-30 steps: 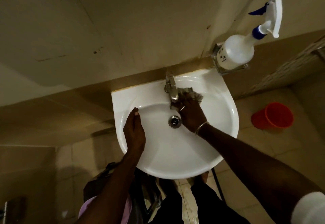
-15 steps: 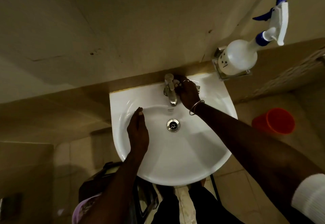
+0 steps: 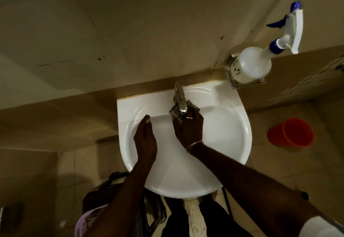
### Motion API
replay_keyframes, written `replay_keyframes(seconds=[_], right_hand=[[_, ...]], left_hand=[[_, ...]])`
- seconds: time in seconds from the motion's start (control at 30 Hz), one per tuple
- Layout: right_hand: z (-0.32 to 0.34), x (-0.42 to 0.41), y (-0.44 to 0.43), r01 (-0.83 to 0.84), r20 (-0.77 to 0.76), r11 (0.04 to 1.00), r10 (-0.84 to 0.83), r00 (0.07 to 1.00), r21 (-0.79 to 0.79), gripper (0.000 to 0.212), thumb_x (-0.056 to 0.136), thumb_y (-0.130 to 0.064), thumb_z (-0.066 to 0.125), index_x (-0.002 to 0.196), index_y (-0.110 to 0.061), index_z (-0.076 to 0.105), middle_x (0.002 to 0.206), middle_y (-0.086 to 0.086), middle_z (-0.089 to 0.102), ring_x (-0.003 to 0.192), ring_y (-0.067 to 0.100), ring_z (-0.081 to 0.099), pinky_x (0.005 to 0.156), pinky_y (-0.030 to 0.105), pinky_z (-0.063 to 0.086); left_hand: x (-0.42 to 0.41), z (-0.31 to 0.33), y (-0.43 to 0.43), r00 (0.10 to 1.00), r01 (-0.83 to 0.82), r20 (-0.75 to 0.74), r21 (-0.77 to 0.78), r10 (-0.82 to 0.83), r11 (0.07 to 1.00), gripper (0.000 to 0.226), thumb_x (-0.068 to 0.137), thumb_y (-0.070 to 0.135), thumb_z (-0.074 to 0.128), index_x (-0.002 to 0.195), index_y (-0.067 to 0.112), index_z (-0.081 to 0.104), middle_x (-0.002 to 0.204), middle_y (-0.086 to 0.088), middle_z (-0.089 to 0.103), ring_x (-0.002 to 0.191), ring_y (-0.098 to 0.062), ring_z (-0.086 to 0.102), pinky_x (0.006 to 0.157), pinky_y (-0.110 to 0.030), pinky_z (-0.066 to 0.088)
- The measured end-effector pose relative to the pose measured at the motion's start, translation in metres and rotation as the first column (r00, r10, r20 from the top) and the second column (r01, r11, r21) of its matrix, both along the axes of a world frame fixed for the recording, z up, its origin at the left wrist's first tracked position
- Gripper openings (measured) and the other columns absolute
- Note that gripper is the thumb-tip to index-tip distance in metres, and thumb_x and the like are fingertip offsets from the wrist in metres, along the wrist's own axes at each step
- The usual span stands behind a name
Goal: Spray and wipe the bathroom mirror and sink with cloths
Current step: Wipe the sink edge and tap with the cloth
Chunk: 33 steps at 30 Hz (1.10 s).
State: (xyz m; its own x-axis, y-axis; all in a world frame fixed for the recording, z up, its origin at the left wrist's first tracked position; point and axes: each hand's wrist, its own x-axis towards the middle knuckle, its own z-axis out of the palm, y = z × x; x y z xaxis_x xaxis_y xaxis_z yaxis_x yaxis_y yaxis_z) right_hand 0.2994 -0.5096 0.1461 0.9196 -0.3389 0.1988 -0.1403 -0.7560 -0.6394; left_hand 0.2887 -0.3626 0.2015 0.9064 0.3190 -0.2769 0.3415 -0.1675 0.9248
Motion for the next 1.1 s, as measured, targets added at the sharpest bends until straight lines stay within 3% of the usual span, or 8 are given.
replay_keyframes(seconds=[0.2, 0.33, 0.47, 0.73, 0.8, 0.93, 1.03, 1.1], right_hand=[[-0.005, -0.003, 0.008, 0.024, 0.032, 0.999, -0.025, 0.999, 0.028, 0.065, 0.091, -0.025, 0.071, 0.148, -0.009, 0.043, 0.146, 0.017, 0.052, 0.138, 0.036, 0.047, 0.112, 0.054, 0.043], [-0.009, -0.007, 0.026, -0.14, 0.022, 0.966, 0.149, 0.989, -0.219, 0.061, 0.092, -0.01, 0.066, 0.15, -0.013, 0.048, 0.152, 0.015, 0.048, 0.144, 0.042, 0.04, 0.115, 0.062, 0.038], [-0.007, 0.021, 0.048, -0.294, 0.002, 0.881, 0.317, 0.948, -0.37, 0.059, 0.093, -0.01, 0.063, 0.15, -0.007, 0.049, 0.152, 0.016, 0.052, 0.146, 0.041, 0.04, 0.121, 0.059, 0.028], [0.002, 0.076, 0.08, -0.12, -0.172, 0.95, 0.072, 0.982, -0.288, 0.053, 0.099, -0.015, 0.035, 0.15, -0.004, 0.048, 0.154, 0.023, 0.047, 0.149, 0.044, 0.034, 0.121, 0.06, 0.022], [-0.003, 0.073, 0.079, -0.178, -0.187, 0.932, 0.123, 0.975, -0.315, 0.053, 0.097, -0.013, 0.031, 0.145, -0.004, 0.053, 0.156, 0.021, 0.046, 0.149, 0.045, 0.033, 0.121, 0.063, 0.023], [-0.008, 0.038, 0.039, -0.325, 0.019, 0.834, 0.372, 0.928, -0.446, 0.048, 0.096, -0.008, 0.058, 0.144, -0.005, 0.054, 0.145, 0.019, 0.057, 0.141, 0.04, 0.047, 0.12, 0.056, 0.027], [-0.009, 0.004, -0.003, -0.427, 0.025, 0.82, 0.471, 0.882, -0.381, 0.048, 0.1, -0.009, 0.055, 0.148, -0.01, 0.051, 0.148, 0.015, 0.055, 0.144, 0.037, 0.045, 0.121, 0.054, 0.035], [-0.001, -0.018, -0.016, -0.43, 0.019, 0.862, 0.451, 0.892, -0.269, 0.045, 0.098, -0.009, 0.056, 0.142, -0.012, 0.058, 0.14, 0.01, 0.062, 0.133, 0.033, 0.055, 0.109, 0.052, 0.047]], left_hand=[[-0.006, -0.004, 0.009, 1.0, -0.017, -0.018, -0.031, 0.016, 0.999, 0.037, 0.109, 0.033, 0.044, 0.141, 0.023, 0.06, 0.137, 0.013, 0.059, 0.128, -0.005, 0.051, 0.112, -0.027, 0.036], [-0.006, -0.001, 0.014, 1.0, -0.016, -0.009, -0.046, 0.015, 0.999, 0.037, 0.109, 0.03, 0.044, 0.141, 0.021, 0.061, 0.132, 0.015, 0.06, 0.124, -0.002, 0.053, 0.105, -0.02, 0.038], [-0.005, 0.0, 0.021, 1.0, 0.01, -0.007, -0.042, -0.011, 0.999, 0.031, 0.11, 0.028, 0.043, 0.135, 0.026, 0.062, 0.121, 0.023, 0.061, 0.108, 0.022, 0.053, 0.092, 0.001, 0.037], [-0.003, 0.002, 0.029, 1.0, 0.006, -0.014, -0.023, -0.006, 1.0, 0.038, 0.11, 0.031, 0.041, 0.141, 0.021, 0.06, 0.13, 0.016, 0.058, 0.109, 0.008, 0.053, 0.082, 0.006, 0.033], [-0.004, 0.0, 0.032, 1.0, -0.001, -0.012, -0.029, 0.0, 1.0, 0.039, 0.11, 0.031, 0.042, 0.142, 0.02, 0.06, 0.131, 0.015, 0.058, 0.114, 0.005, 0.053, 0.082, 0.008, 0.034], [-0.008, 0.003, 0.033, 1.0, 0.0, -0.014, -0.065, -0.001, 0.998, 0.038, 0.11, 0.03, 0.043, 0.142, 0.019, 0.06, 0.135, 0.012, 0.059, 0.115, 0.006, 0.054, 0.081, 0.01, 0.035], [-0.012, 0.006, 0.03, 1.0, 0.012, -0.001, -0.071, -0.013, 0.997, 0.038, 0.11, 0.031, 0.043, 0.141, 0.019, 0.061, 0.135, 0.013, 0.06, 0.115, 0.007, 0.054, 0.083, 0.009, 0.035], [-0.013, 0.006, 0.027, 1.0, 0.013, -0.008, -0.088, -0.014, 0.996, 0.038, 0.11, 0.032, 0.043, 0.141, 0.021, 0.061, 0.133, 0.014, 0.06, 0.109, 0.013, 0.054, 0.081, 0.009, 0.036]])
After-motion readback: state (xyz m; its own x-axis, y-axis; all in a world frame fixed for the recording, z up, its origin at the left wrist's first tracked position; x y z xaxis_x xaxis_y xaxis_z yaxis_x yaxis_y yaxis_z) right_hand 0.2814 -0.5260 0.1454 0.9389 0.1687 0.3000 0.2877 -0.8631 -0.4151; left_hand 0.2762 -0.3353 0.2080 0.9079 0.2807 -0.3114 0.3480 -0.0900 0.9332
